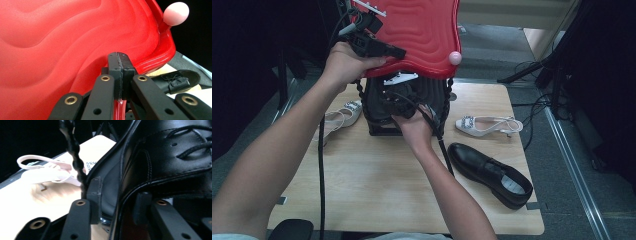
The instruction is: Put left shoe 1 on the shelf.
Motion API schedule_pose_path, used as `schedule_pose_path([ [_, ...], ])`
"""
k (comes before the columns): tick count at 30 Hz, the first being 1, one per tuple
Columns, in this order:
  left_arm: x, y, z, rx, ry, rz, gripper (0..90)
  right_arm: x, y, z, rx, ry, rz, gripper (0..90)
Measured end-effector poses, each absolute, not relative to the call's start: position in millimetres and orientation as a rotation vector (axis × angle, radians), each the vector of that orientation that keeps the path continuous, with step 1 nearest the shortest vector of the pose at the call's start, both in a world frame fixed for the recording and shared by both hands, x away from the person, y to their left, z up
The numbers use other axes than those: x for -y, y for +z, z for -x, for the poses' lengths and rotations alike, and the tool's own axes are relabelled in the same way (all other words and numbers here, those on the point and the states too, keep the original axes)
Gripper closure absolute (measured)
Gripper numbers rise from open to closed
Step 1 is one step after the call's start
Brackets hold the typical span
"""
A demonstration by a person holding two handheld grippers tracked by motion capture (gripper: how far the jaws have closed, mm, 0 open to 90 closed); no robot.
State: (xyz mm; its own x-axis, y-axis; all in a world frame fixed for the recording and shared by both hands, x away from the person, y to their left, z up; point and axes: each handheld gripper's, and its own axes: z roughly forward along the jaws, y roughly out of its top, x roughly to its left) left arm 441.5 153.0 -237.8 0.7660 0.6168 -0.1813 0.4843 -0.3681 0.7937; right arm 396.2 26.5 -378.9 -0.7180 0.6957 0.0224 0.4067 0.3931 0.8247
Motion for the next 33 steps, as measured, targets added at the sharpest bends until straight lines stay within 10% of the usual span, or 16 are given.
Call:
schedule_pose_path([
  [13,-152.5,-237.5,-440.6,-0.826,0.191,-2.039,90.0,-23.5,-376.3,-393.7,-2.399,1.261,-0.954,61.5],
  [21,-152.0,-237.1,-440.7,-0.834,0.195,-2.041,90.0,5.8,-365.0,-373.1,-2.458,1.318,-0.960,83.0],
  [33,-152.5,-237.6,-441.0,-0.826,0.190,-2.037,90.0,41.0,-379.9,-341.6,-2.509,1.317,-0.826,90.0],
])
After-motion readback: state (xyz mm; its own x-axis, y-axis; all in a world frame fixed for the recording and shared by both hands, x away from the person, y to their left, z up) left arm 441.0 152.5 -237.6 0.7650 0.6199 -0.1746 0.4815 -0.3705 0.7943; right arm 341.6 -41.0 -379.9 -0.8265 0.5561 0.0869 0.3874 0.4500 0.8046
